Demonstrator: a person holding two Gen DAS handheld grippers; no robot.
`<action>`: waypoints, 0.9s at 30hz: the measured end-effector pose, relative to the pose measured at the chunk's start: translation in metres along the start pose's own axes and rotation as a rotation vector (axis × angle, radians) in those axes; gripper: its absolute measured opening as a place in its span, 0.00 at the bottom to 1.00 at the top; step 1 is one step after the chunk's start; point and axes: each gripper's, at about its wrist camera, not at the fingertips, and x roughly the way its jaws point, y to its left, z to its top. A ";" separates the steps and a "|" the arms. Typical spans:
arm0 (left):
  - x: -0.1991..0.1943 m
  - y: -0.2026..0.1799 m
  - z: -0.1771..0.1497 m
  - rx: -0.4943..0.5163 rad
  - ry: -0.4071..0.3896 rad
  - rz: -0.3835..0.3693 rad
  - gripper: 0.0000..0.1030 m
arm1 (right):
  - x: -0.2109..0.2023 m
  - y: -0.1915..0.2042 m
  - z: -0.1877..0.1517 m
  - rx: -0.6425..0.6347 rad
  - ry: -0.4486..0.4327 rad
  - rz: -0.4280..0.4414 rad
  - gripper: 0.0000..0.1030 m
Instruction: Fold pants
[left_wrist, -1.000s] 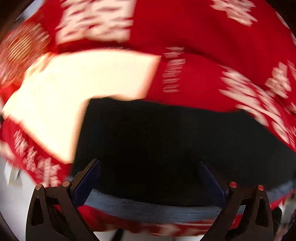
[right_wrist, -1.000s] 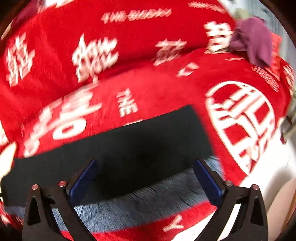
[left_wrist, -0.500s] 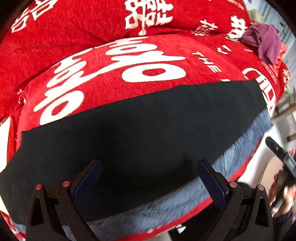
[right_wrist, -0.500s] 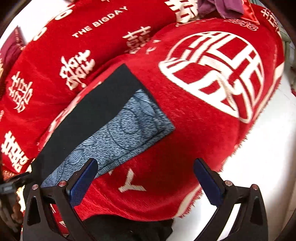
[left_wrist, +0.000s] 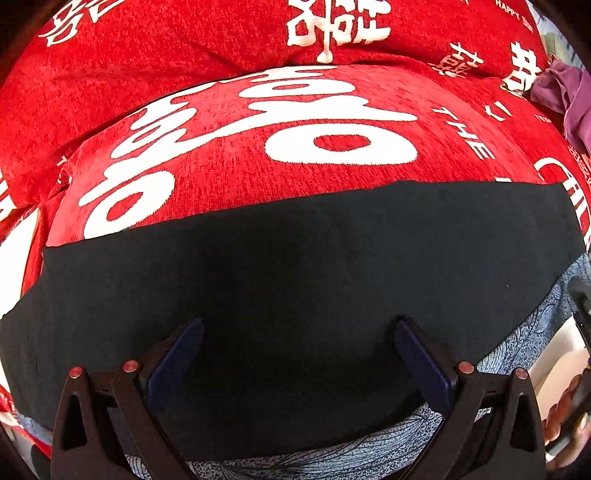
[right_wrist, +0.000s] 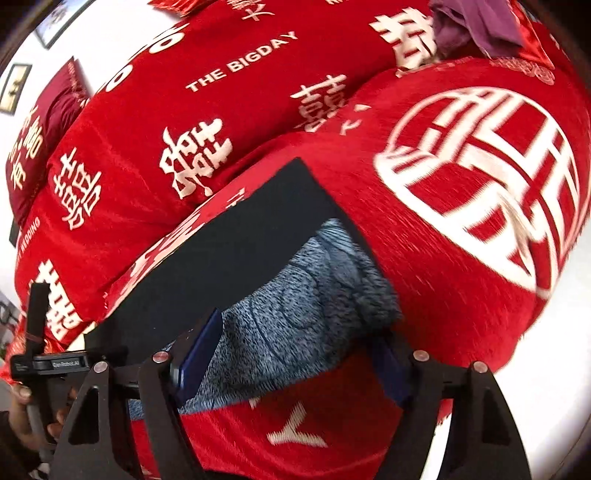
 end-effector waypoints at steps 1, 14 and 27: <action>-0.001 0.001 0.000 0.000 0.000 -0.002 1.00 | 0.000 0.001 0.003 0.019 -0.003 0.037 0.76; 0.000 0.001 0.001 -0.008 0.010 -0.009 1.00 | 0.018 0.010 0.008 0.126 0.028 0.043 0.22; 0.000 0.001 0.001 -0.010 0.008 -0.012 1.00 | -0.040 0.149 0.030 -0.407 -0.113 -0.160 0.14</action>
